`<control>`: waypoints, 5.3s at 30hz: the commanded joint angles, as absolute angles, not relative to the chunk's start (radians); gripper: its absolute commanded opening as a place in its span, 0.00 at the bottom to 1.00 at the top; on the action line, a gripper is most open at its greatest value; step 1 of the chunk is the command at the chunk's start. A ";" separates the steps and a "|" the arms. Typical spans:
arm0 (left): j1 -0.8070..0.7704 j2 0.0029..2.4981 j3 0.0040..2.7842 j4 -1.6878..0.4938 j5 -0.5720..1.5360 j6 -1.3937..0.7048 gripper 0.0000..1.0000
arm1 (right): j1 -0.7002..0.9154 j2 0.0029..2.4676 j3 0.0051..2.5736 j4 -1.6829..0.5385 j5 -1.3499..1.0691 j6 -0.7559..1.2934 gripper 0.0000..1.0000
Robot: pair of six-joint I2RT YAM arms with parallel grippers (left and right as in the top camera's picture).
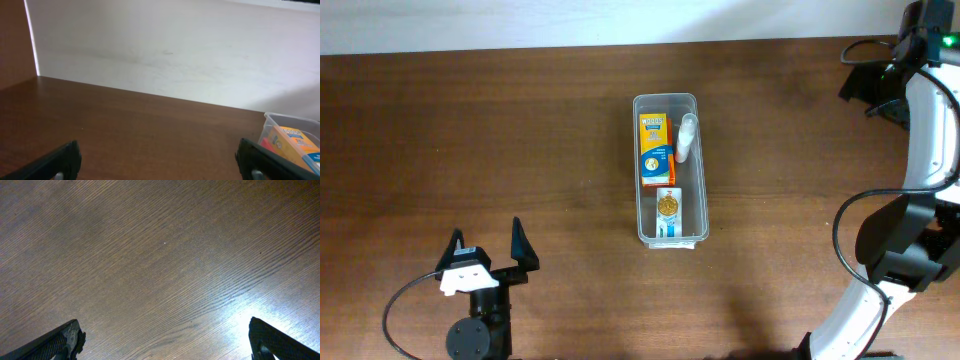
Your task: Pack container
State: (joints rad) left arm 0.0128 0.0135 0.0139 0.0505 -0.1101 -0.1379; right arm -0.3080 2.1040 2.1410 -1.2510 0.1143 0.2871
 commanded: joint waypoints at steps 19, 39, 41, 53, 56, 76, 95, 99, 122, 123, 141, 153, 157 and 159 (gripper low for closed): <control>0.016 0.005 0.009 -0.069 -0.120 -0.121 0.99 | -0.309 2.101 2.141 -1.250 0.120 0.288 0.98; 0.016 0.005 0.009 -0.069 -0.121 -0.121 0.99 | -0.309 2.101 2.141 -1.250 0.120 0.288 0.98; 0.016 0.005 0.009 -0.069 -0.120 -0.121 0.99 | -0.309 2.101 2.141 -1.250 0.120 0.288 0.98; 0.016 0.005 0.009 -0.069 -0.120 -0.121 0.99 | -0.309 2.101 2.141 -1.250 0.120 0.288 0.98; 0.016 0.005 0.009 -0.069 -0.121 -0.121 0.99 | -0.309 2.101 2.141 -1.259 0.120 0.288 0.98; 0.016 0.005 0.009 -0.069 -0.120 -0.121 0.99 | -0.132 1.827 2.136 -1.050 0.272 0.288 0.98; 0.016 0.005 0.009 -0.069 -0.121 -0.121 0.99 | 0.020 1.397 1.614 -0.674 0.145 0.152 0.98; 0.016 0.005 0.009 -0.069 -0.121 -0.121 0.99 | 0.019 1.305 1.443 -0.542 0.111 0.108 0.98; 0.016 0.005 0.009 -0.069 -0.120 -0.121 0.99 | 0.020 0.490 0.613 -0.104 0.018 0.059 0.98; 0.016 0.005 0.009 -0.069 -0.121 -0.121 0.99 | 0.020 0.455 0.587 -0.104 0.019 0.059 0.98; 0.016 0.005 0.009 -0.069 -0.121 -0.121 0.99 | 0.020 0.039 0.226 -0.021 -0.009 0.039 0.98; 0.016 0.005 0.009 -0.069 -0.120 -0.121 0.99 | 0.019 0.003 0.169 -0.003 -0.068 -0.117 0.98; 0.016 0.005 0.009 -0.069 -0.121 -0.121 0.99 | 0.020 0.003 0.120 0.012 -0.068 -0.123 0.98; 0.016 0.005 0.009 -0.069 -0.121 -0.121 0.99 | 0.020 0.003 0.093 0.033 -0.068 -0.123 0.98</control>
